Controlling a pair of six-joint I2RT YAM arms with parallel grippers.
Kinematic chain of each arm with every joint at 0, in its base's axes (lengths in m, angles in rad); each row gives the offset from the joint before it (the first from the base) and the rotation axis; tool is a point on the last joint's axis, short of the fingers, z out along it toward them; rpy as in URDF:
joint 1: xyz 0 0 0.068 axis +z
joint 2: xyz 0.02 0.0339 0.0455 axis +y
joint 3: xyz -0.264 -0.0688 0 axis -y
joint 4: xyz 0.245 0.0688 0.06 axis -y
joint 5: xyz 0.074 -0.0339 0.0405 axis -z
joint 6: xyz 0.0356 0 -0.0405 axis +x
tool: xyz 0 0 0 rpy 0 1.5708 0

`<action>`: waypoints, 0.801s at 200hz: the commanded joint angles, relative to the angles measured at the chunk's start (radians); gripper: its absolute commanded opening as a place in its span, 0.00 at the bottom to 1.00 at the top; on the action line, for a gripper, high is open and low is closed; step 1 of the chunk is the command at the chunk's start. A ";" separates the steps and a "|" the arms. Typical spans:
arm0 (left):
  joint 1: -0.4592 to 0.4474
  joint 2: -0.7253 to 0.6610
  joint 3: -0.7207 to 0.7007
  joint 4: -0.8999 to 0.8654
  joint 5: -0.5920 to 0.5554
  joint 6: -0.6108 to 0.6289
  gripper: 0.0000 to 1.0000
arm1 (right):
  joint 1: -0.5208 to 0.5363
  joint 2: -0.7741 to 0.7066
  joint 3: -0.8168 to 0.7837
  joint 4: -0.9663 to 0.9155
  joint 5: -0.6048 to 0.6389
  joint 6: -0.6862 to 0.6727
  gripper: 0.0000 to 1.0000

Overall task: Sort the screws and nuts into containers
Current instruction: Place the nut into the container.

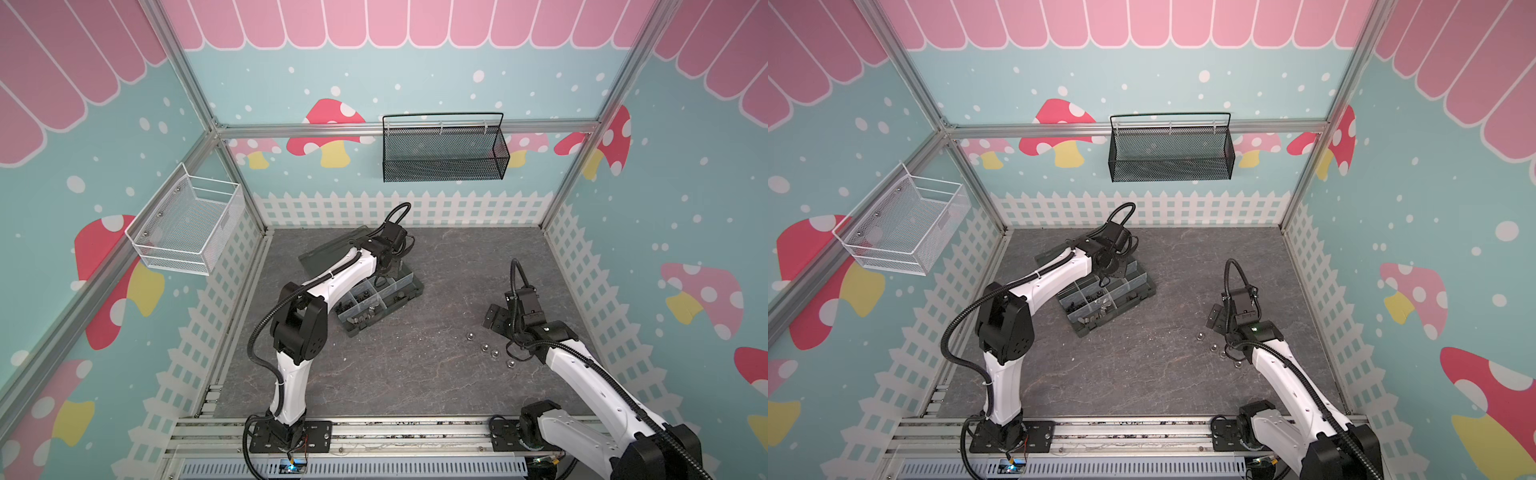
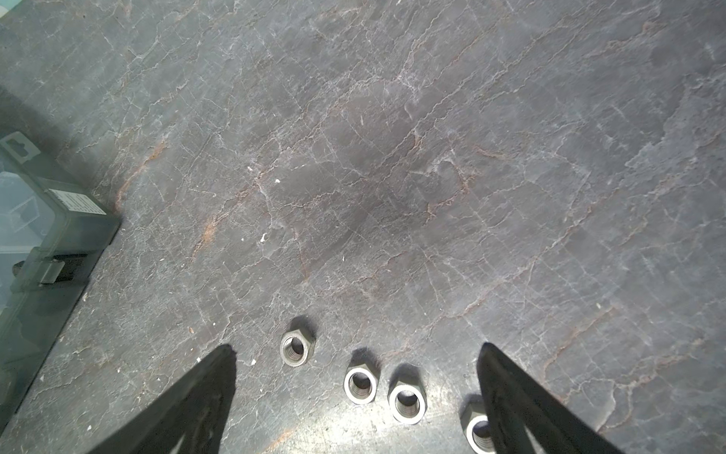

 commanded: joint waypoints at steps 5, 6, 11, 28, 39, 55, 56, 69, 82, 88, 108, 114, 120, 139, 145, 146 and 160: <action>0.007 0.025 0.001 -0.011 0.030 0.006 0.00 | -0.005 0.018 0.003 0.007 0.000 0.010 0.97; 0.007 0.026 0.000 -0.011 0.030 0.006 0.00 | -0.004 0.019 0.003 0.008 -0.001 0.010 0.97; 0.005 0.029 -0.007 -0.011 0.031 0.006 0.00 | -0.005 0.023 0.006 0.008 -0.001 0.008 0.97; 0.005 0.033 -0.024 -0.010 0.031 0.001 0.03 | -0.006 0.034 0.008 0.008 -0.002 0.004 0.97; 0.006 0.035 -0.036 -0.008 0.026 0.001 0.06 | -0.004 0.038 0.008 0.008 -0.003 0.002 0.97; 0.007 0.037 -0.053 -0.008 0.013 0.001 0.08 | -0.005 0.041 0.005 0.012 -0.008 -0.001 0.97; 0.007 0.038 -0.053 -0.009 0.013 0.001 0.08 | -0.005 0.041 0.004 0.012 -0.009 -0.002 0.97; 0.009 0.039 -0.064 -0.007 0.005 0.004 0.10 | -0.005 0.040 -0.001 0.023 -0.020 -0.009 0.99; 0.009 0.039 -0.070 -0.006 0.000 0.007 0.13 | -0.005 0.042 -0.006 0.032 -0.033 -0.018 0.99; 0.010 0.038 -0.072 -0.007 -0.001 0.006 0.15 | -0.005 0.046 -0.003 0.034 -0.040 -0.022 0.98; 0.010 0.033 -0.081 0.000 0.004 0.003 0.22 | -0.005 0.066 0.004 0.036 -0.060 -0.040 0.95; 0.010 0.033 -0.086 0.002 0.007 -0.001 0.24 | -0.004 0.072 0.007 0.034 -0.062 -0.046 0.94; 0.010 0.030 -0.089 0.006 0.010 -0.005 0.25 | -0.003 0.077 0.010 0.031 -0.063 -0.049 0.93; 0.010 0.016 -0.110 0.025 0.020 -0.010 0.27 | 0.000 0.085 0.014 0.030 -0.071 -0.060 0.90; 0.011 0.013 -0.114 0.028 0.019 -0.010 0.28 | 0.002 0.090 0.014 0.030 -0.075 -0.064 0.89; 0.010 0.012 -0.114 0.027 0.019 -0.011 0.28 | 0.003 0.091 0.014 0.030 -0.076 -0.064 0.89; 0.010 0.006 -0.120 0.029 0.014 -0.010 0.30 | 0.013 0.105 0.021 0.024 -0.082 -0.068 0.86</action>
